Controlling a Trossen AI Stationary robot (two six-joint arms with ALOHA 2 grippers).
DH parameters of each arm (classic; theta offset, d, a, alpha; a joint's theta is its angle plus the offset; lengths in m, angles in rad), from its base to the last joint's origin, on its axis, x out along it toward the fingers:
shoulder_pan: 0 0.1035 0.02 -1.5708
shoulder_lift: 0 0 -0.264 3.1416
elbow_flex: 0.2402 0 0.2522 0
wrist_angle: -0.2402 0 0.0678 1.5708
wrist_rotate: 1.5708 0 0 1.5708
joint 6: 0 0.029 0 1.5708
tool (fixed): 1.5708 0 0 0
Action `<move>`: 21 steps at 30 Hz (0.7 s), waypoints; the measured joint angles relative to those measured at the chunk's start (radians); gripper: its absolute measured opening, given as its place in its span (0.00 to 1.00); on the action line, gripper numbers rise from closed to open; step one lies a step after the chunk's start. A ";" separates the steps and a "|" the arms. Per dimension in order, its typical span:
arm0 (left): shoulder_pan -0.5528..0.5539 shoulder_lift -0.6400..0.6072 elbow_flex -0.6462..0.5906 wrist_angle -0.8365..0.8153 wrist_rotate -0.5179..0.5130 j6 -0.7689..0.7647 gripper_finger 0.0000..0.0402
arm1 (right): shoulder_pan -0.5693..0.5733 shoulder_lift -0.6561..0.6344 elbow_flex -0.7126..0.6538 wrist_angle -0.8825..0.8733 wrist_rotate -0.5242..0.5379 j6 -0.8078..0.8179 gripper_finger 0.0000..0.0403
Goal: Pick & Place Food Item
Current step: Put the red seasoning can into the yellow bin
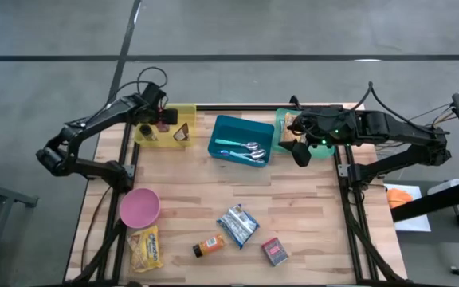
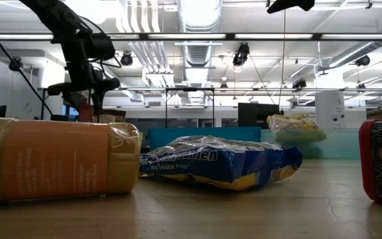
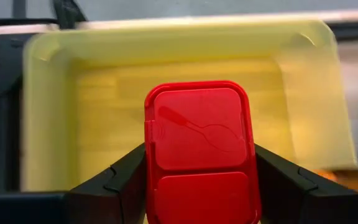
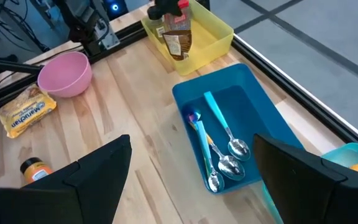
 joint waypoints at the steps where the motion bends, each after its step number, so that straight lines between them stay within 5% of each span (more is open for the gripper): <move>1: -0.014 0.000 -0.002 -0.003 0.000 0.000 0.56 | 0.000 0.000 0.000 0.000 0.000 0.002 0.82; 21: -0.080 0.001 -0.114 -0.023 -0.045 -0.101 0.56 | 0.000 0.000 0.000 -0.001 0.000 0.007 0.82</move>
